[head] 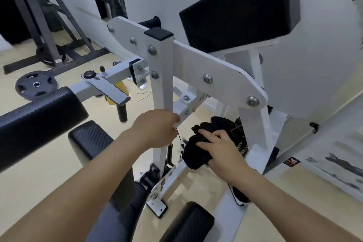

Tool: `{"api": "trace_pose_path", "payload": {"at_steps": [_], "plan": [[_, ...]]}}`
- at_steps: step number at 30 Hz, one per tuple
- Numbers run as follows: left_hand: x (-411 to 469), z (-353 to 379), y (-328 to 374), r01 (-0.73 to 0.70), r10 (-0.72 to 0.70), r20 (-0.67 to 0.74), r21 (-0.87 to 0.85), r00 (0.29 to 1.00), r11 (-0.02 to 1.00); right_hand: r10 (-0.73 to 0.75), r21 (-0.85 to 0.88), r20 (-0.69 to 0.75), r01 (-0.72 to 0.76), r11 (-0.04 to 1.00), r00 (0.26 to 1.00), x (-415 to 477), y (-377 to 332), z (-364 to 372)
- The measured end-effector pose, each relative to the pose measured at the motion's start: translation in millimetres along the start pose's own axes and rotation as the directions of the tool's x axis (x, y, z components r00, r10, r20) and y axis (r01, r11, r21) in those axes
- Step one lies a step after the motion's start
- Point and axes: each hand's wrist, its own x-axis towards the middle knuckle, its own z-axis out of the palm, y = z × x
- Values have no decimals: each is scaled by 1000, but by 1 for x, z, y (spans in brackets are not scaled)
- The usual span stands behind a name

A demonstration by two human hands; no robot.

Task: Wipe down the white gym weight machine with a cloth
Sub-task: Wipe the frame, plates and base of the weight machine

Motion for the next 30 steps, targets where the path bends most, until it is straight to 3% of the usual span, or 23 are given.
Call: {"api": "trace_pose_path", "payload": {"at_steps": [2, 8, 10, 12, 13, 14, 17, 20, 26, 28, 30], "plan": [[-1, 16, -1, 24, -35, 91, 117, 995, 993, 41, -54, 14, -40, 998, 999, -11, 3, 21], [5, 56, -7, 100, -108, 76, 106, 991, 989, 166, -108, -133, -180, 978, 977, 47, 6, 17], [10, 66, -9, 169, -172, 80, 44, 982, 985, 258, 135, -226, -232, 963, 939, 76, -1, 13], [18, 73, -8, 225, -224, 63, -18, 973, 974, 424, 497, -192, -286, 820, 885, 113, -8, 2], [22, 76, -7, 242, -240, 43, -52, 970, 969, 497, 614, -152, -312, 725, 854, 133, -5, -2], [25, 79, -6, 251, -251, 18, -75, 968, 965, 529, 641, -140, -330, 693, 837, 152, 1, -5], [35, 92, -6, 225, -227, -81, -25, 971, 974, 410, 409, -167, -316, 856, 896, 195, 22, -2], [43, 99, -5, 222, -226, -156, -45, 961, 974, 268, 16, -77, -268, 963, 960, 213, 19, 27], [48, 90, -2, 244, -252, -124, -74, 960, 967, 29, -28, 43, -27, 999, 999, 180, -5, 48], [45, 90, -2, 257, -261, -112, -56, 959, 965, 48, -78, 79, -42, 996, 996, 181, 6, 33], [43, 89, -3, 266, -267, -107, -25, 958, 964, 159, -139, 73, -148, 979, 985, 187, 9, 25]]}}
